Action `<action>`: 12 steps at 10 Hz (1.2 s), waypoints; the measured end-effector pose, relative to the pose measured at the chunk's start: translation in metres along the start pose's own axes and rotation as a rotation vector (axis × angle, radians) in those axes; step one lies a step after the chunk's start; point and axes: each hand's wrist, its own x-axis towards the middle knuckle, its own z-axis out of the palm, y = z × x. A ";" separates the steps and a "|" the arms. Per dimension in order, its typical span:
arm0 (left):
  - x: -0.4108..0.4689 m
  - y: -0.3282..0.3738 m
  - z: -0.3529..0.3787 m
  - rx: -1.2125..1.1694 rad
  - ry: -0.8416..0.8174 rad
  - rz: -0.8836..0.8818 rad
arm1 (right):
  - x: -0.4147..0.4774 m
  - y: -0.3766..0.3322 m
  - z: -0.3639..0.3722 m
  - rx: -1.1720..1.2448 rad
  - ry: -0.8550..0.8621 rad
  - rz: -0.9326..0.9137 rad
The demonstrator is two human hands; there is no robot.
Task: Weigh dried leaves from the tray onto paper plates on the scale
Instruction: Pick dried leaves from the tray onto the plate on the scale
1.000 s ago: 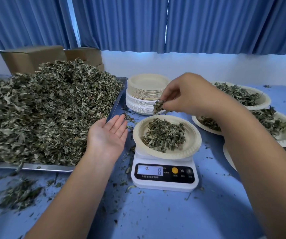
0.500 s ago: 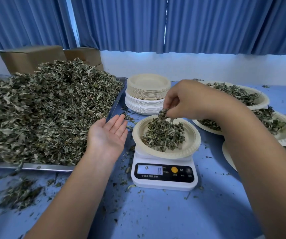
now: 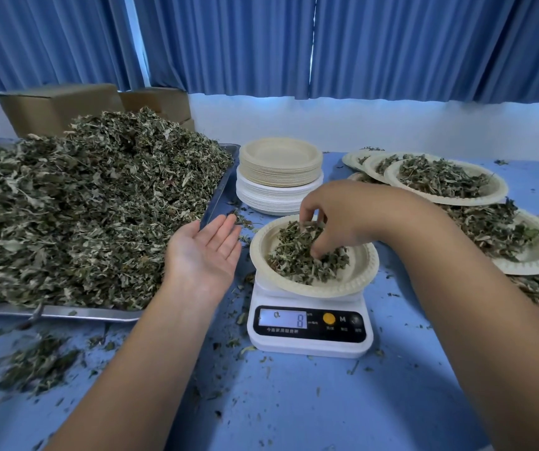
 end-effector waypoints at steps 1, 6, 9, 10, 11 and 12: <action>0.000 0.000 0.000 -0.001 -0.001 -0.001 | 0.002 0.003 0.001 0.021 0.064 -0.013; -0.001 0.000 0.000 -0.002 0.003 -0.001 | -0.012 0.022 -0.025 0.250 0.359 -0.054; 0.000 0.000 0.000 -0.001 0.007 -0.013 | -0.012 0.019 -0.026 0.263 0.414 -0.062; 0.000 0.000 0.000 -0.002 0.003 -0.015 | -0.014 0.021 -0.030 0.266 0.491 -0.061; 0.000 -0.001 0.000 0.002 0.003 -0.017 | -0.014 0.020 -0.032 0.303 0.553 -0.074; 0.001 0.000 0.000 -0.001 0.009 -0.022 | -0.012 0.017 -0.030 0.330 0.584 -0.083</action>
